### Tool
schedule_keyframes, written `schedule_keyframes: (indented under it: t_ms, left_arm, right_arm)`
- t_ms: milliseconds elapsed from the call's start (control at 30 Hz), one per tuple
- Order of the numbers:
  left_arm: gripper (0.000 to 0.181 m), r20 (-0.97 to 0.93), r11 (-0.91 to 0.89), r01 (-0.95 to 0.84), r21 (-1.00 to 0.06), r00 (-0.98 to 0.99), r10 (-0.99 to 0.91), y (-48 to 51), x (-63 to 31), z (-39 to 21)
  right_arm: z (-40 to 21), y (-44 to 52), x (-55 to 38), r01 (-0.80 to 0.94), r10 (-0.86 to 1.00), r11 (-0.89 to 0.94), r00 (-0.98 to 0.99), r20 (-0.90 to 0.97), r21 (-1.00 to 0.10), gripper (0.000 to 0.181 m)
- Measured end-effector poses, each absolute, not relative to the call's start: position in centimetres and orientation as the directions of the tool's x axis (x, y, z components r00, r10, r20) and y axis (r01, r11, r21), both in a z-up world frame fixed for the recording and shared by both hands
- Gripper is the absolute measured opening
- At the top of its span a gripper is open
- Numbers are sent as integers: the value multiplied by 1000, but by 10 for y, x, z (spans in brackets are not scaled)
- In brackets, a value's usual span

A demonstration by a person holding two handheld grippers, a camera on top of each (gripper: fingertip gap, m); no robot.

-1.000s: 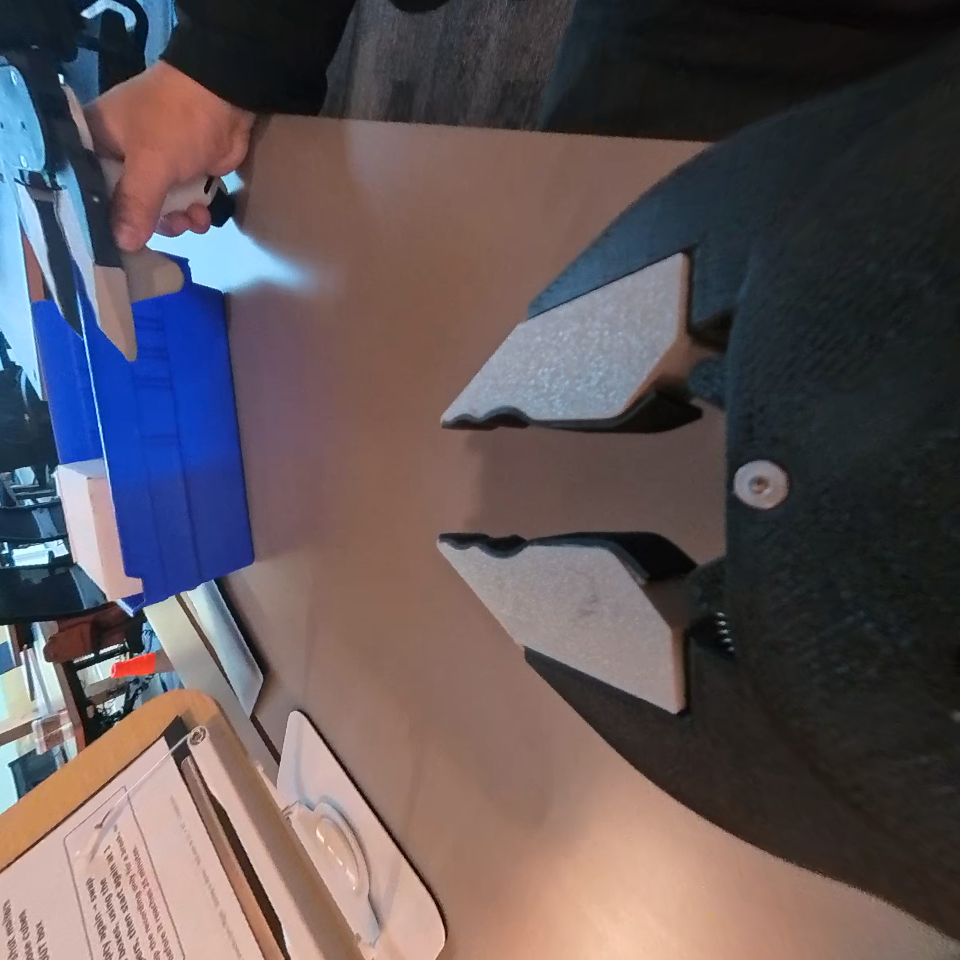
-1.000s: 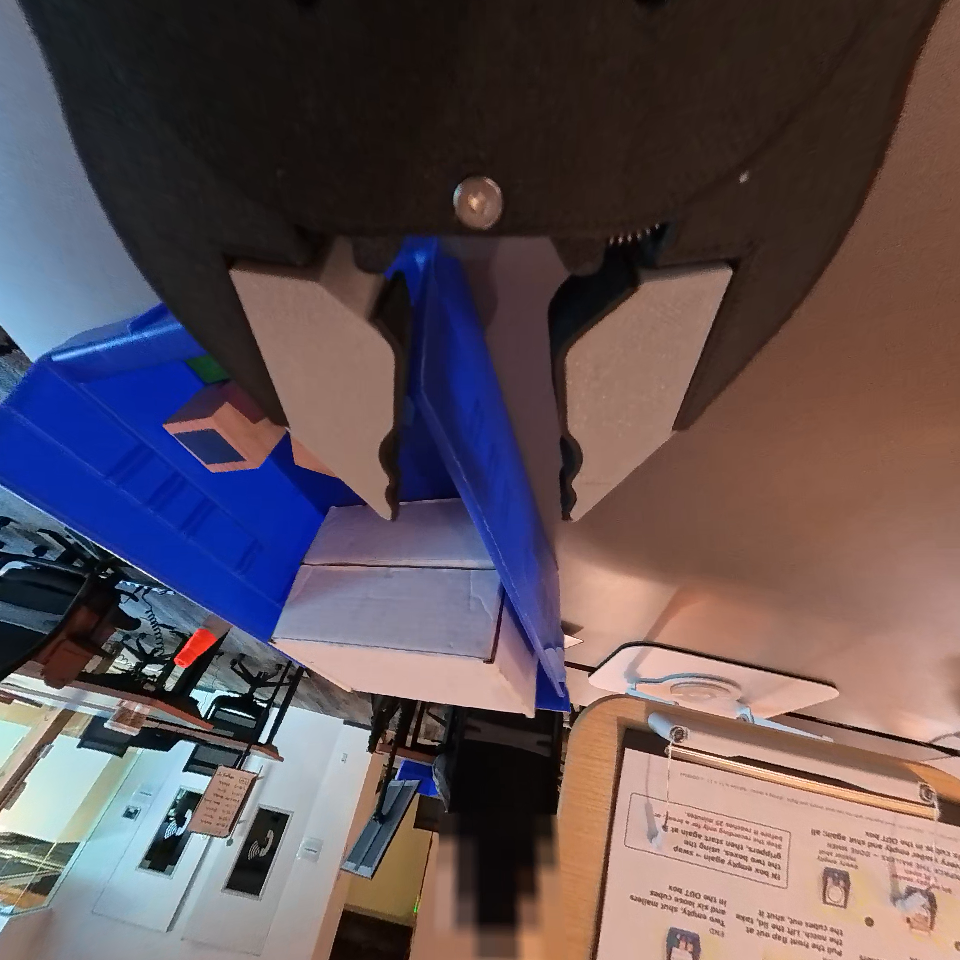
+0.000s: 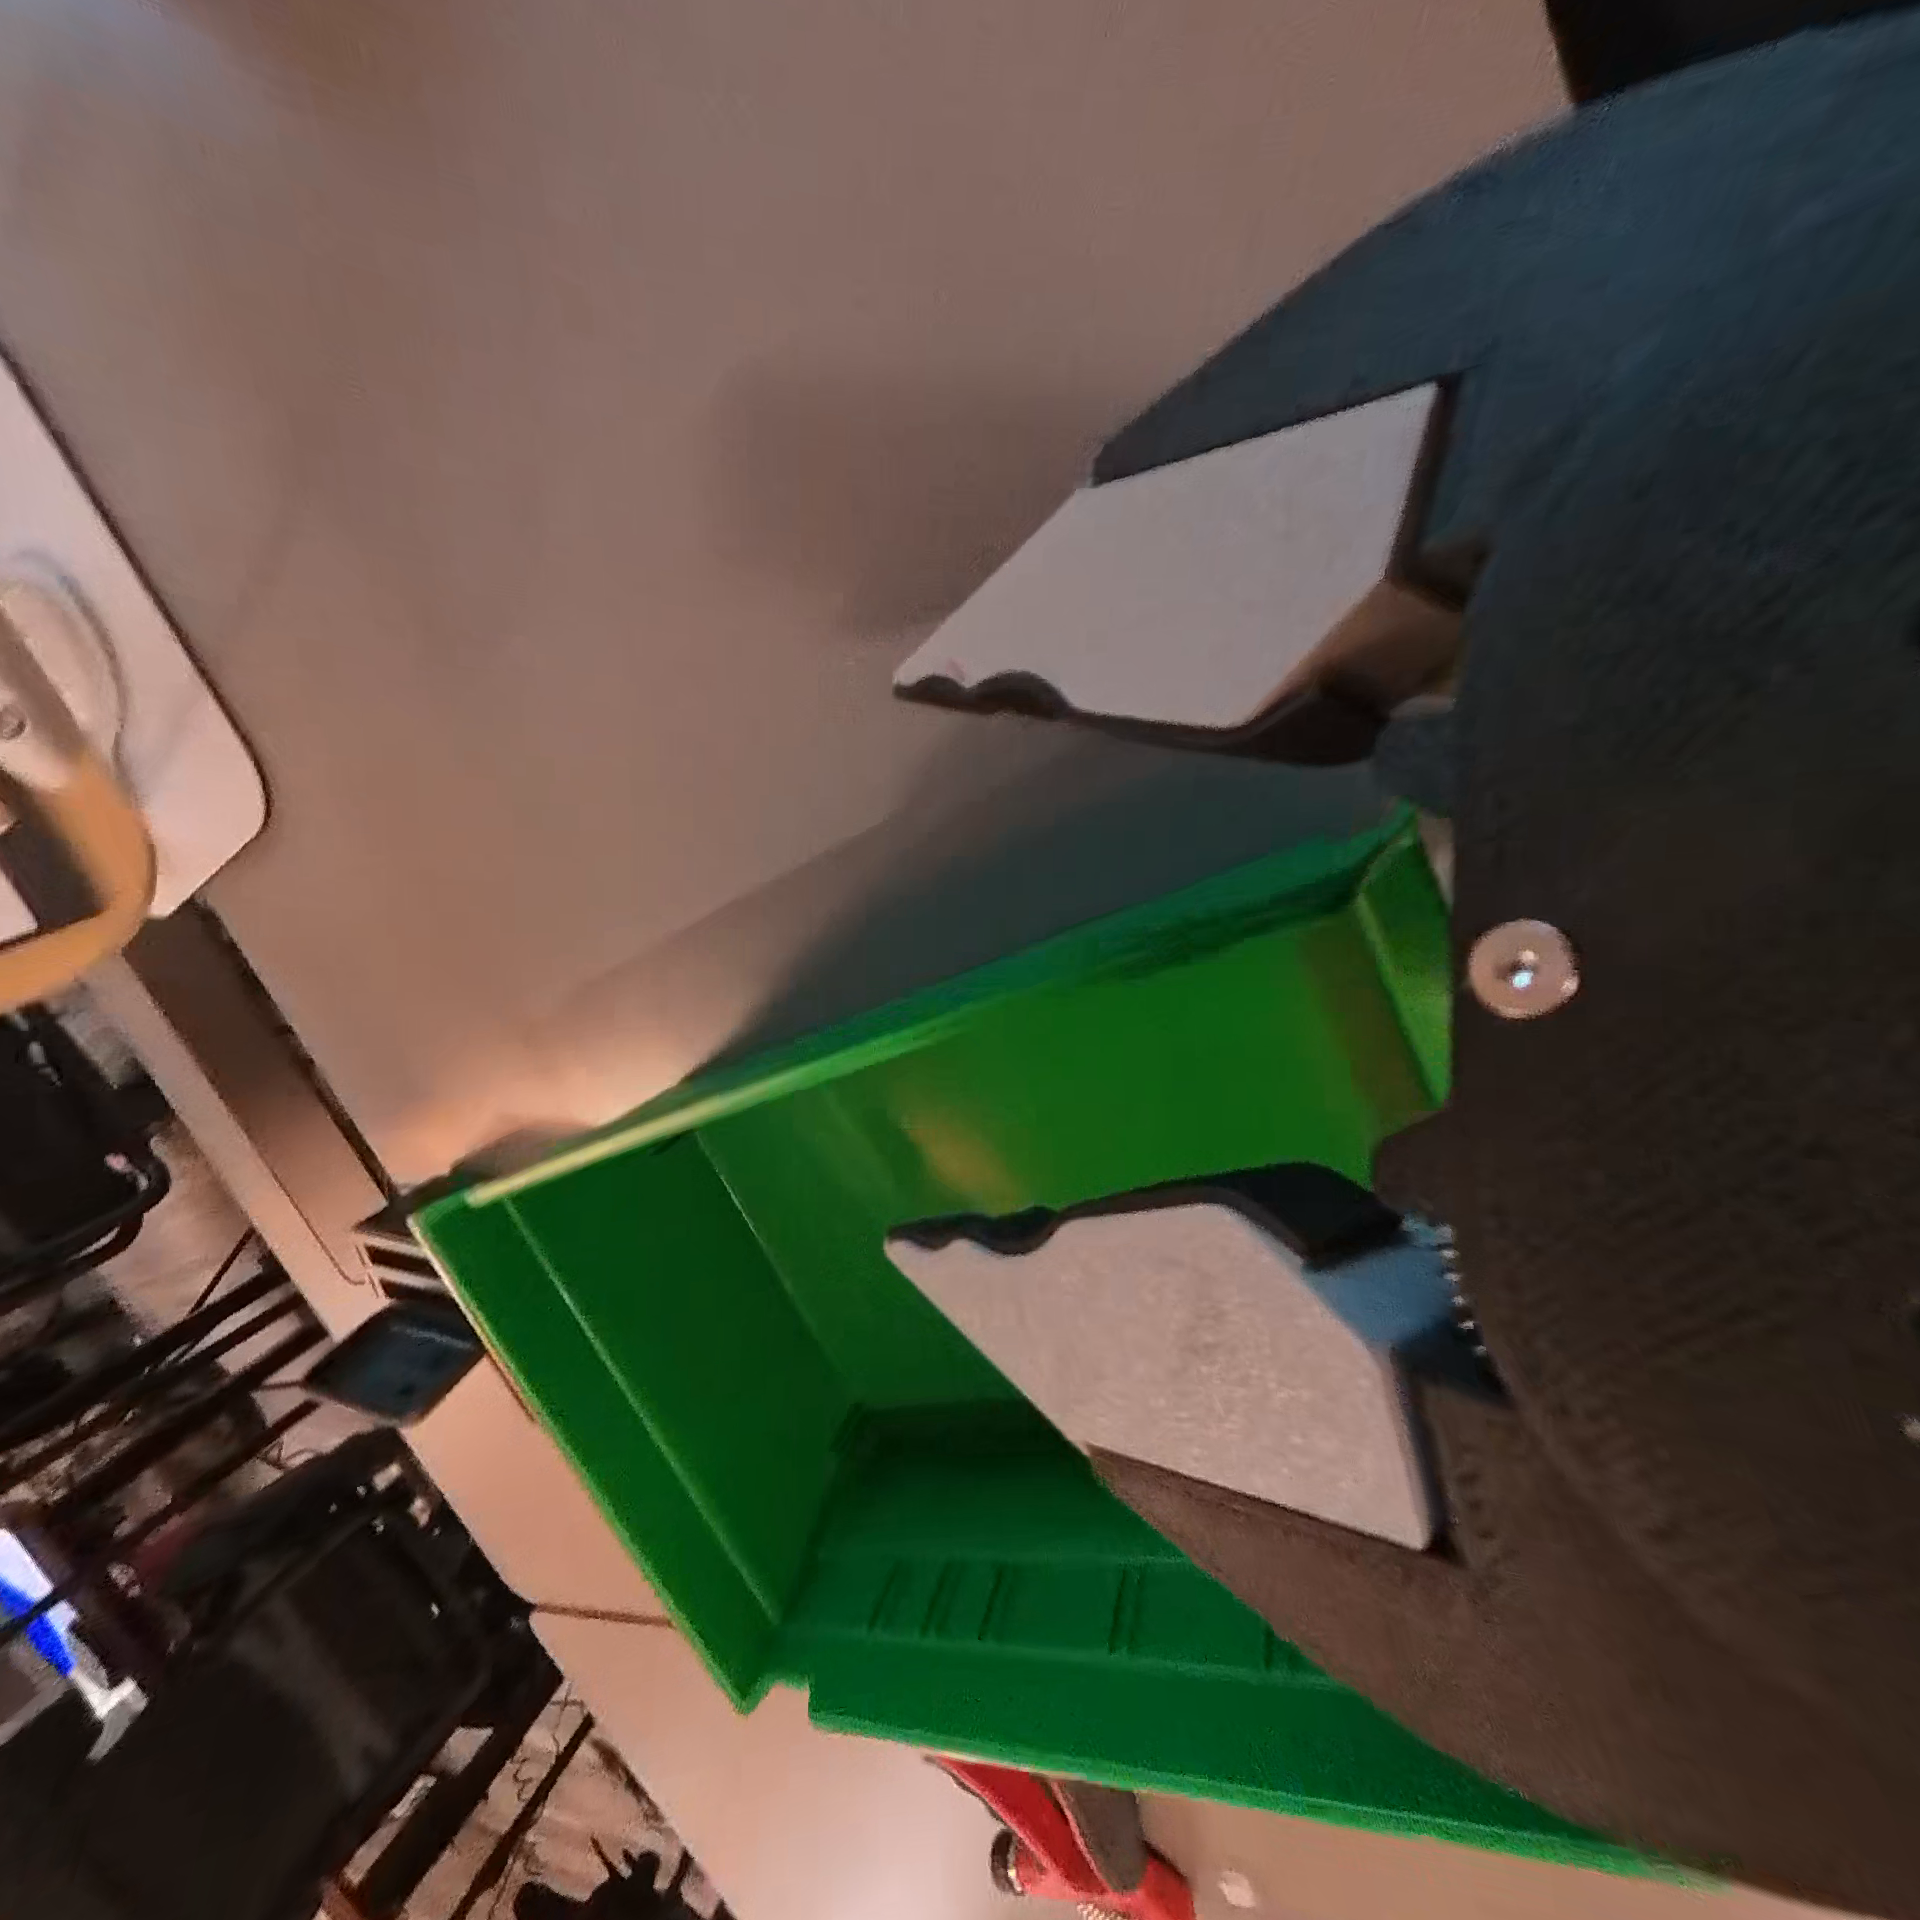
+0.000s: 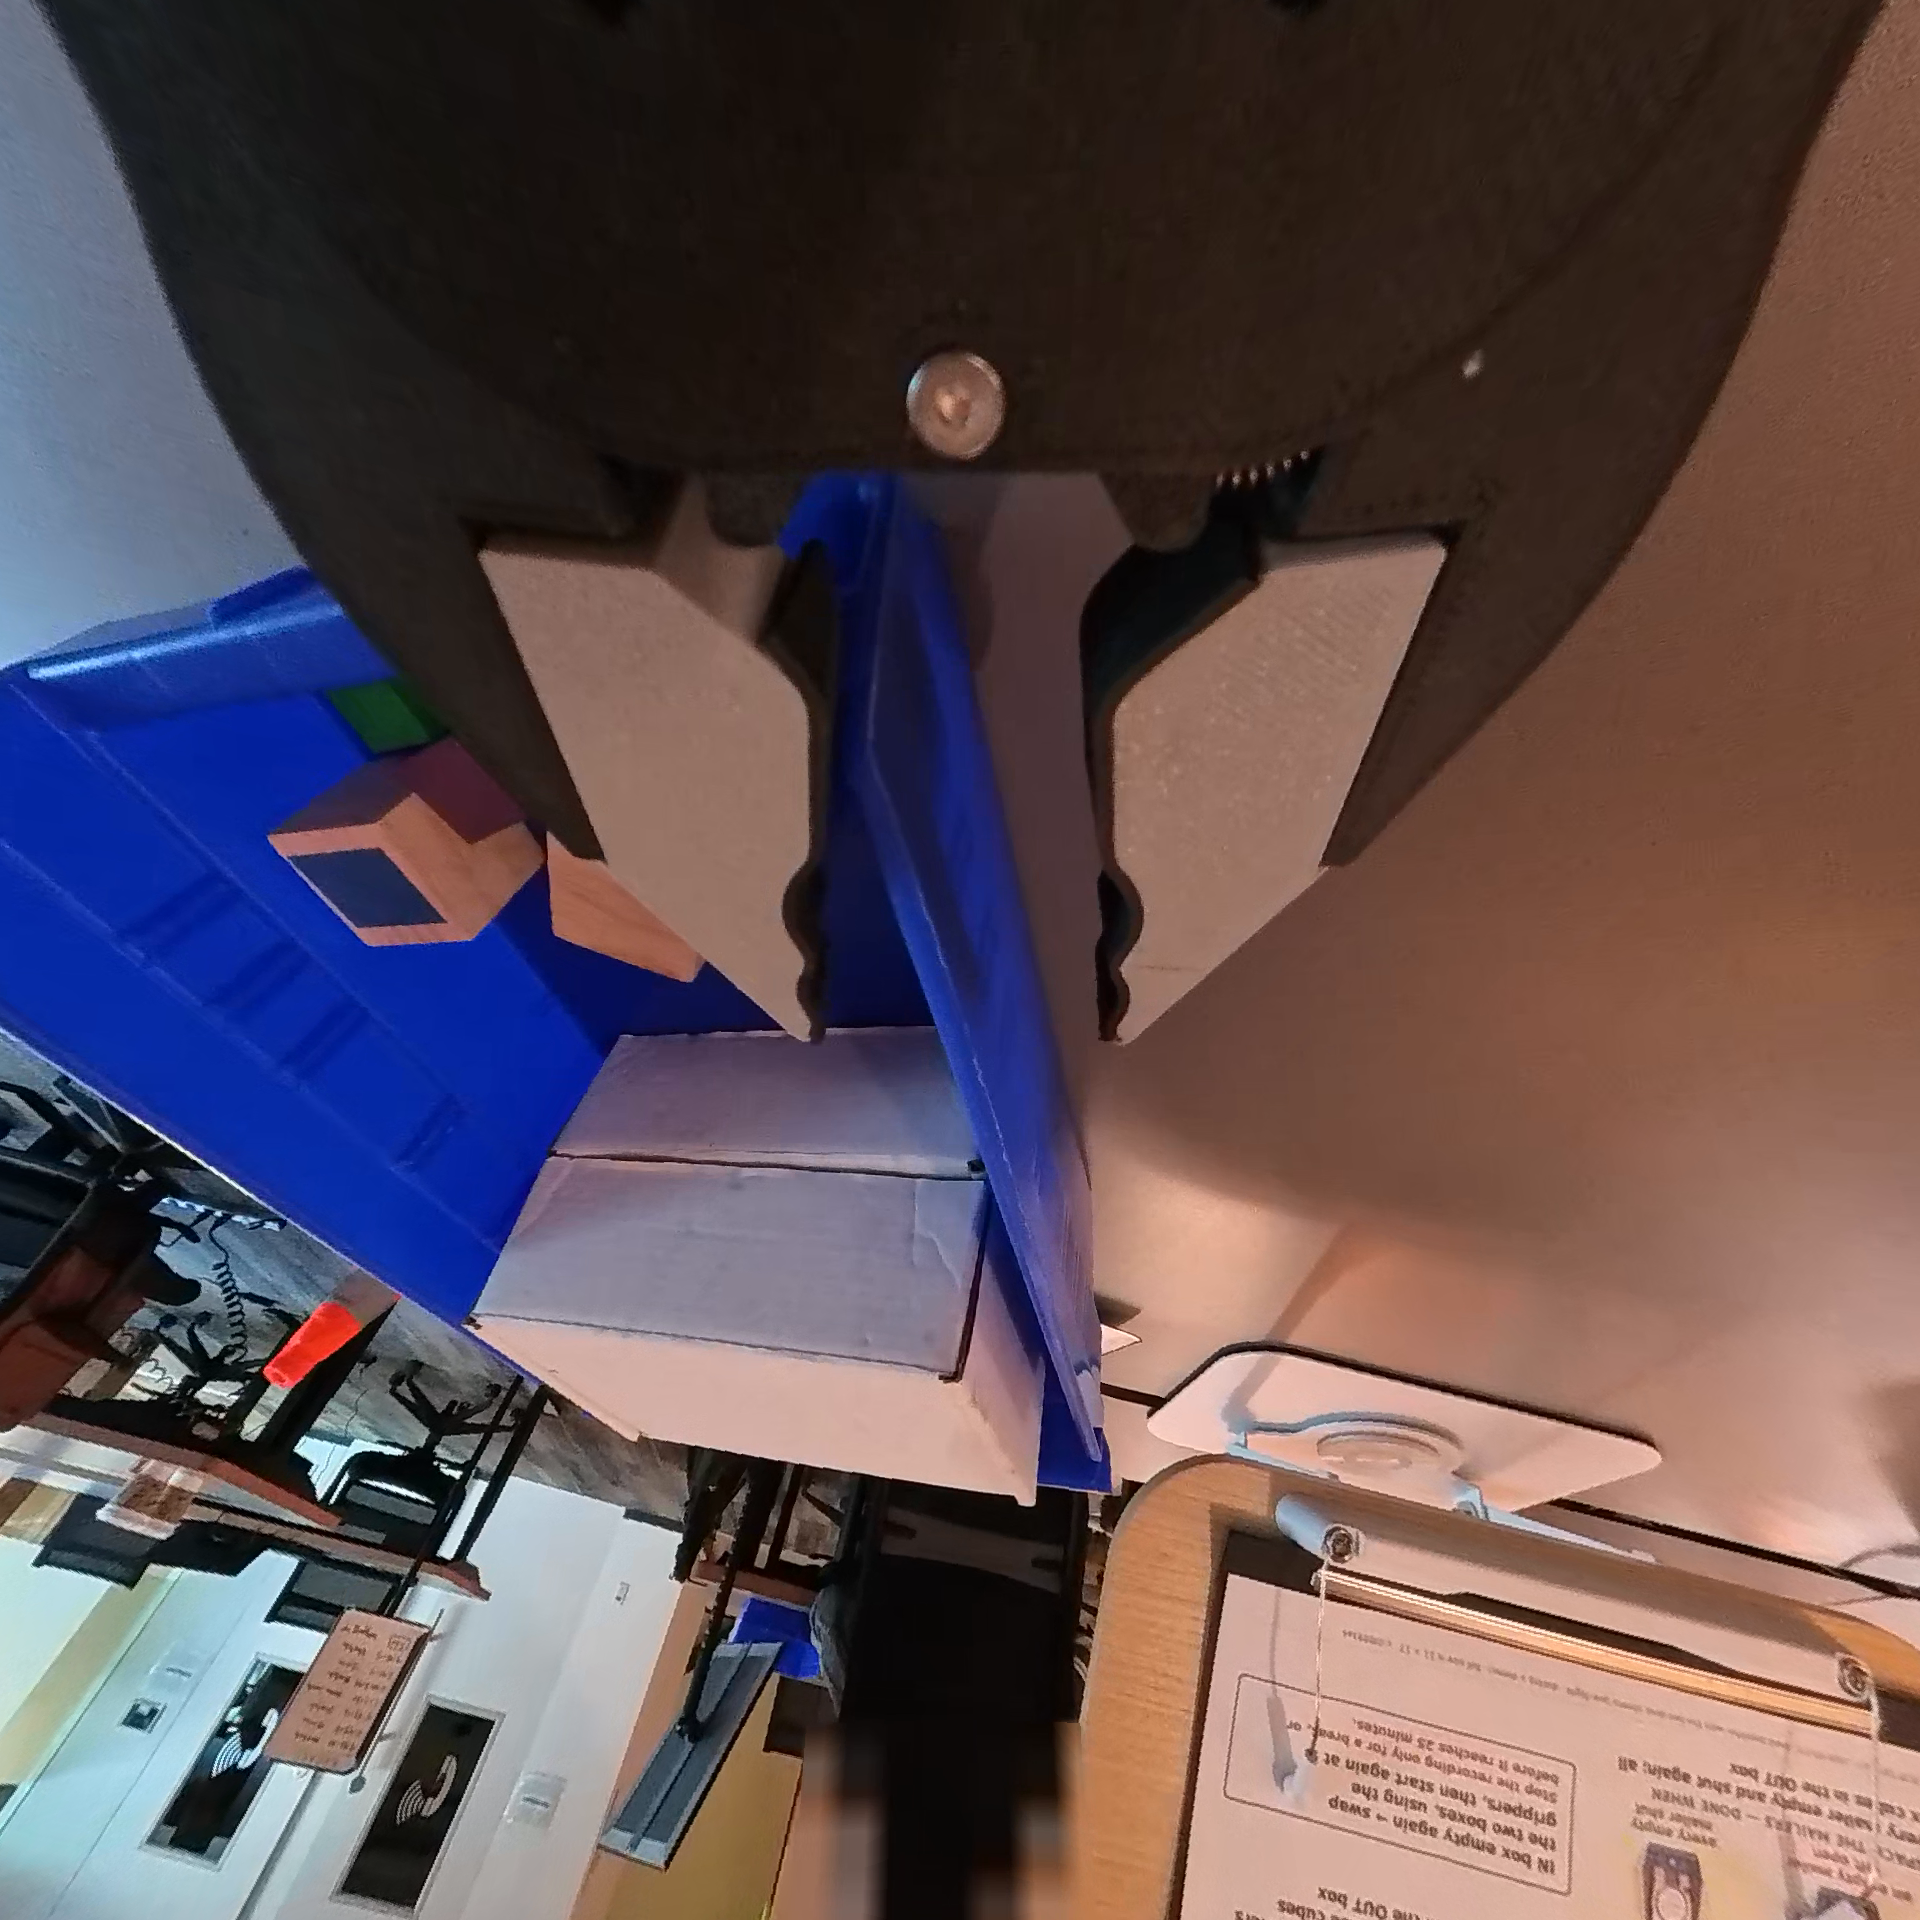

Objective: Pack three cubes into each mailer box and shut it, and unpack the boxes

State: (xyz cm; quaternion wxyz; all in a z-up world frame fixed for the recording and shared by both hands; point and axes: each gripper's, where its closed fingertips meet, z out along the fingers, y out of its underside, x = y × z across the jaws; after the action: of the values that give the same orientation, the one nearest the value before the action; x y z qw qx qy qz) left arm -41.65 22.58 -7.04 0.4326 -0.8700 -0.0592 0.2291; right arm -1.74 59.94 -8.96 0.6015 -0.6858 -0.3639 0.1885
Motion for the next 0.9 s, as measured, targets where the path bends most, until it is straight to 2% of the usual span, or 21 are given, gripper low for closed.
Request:
schedule_keyframes:
  t_ms: [367,667,733,800,900]
  left_arm:
    - [84,-322,-724,-41,-688,912,255,217,-424,-108]
    - [81,-322,-775,-22,-632,917,236,220,-433,-138]
    - [70,-319,-785,-29,-618,923,217,220,-431,-142]
    - [47,-298,-804,-45,-593,940,167,219,-425,-148]
    - [42,-351,-833,-85,-547,926,137,213,-429,-149]
  right_arm:
    - [-89,600,-17,273,725,-11,665,181,-962,50]
    - [-89,600,-17,275,723,-11,667,182,-961,50]
    - [-89,600,-17,275,723,-11,667,183,-961,50]
    - [-89,600,-17,275,723,-11,667,183,-961,50]
    - [-89,600,-17,275,723,-10,667,183,-961,49]
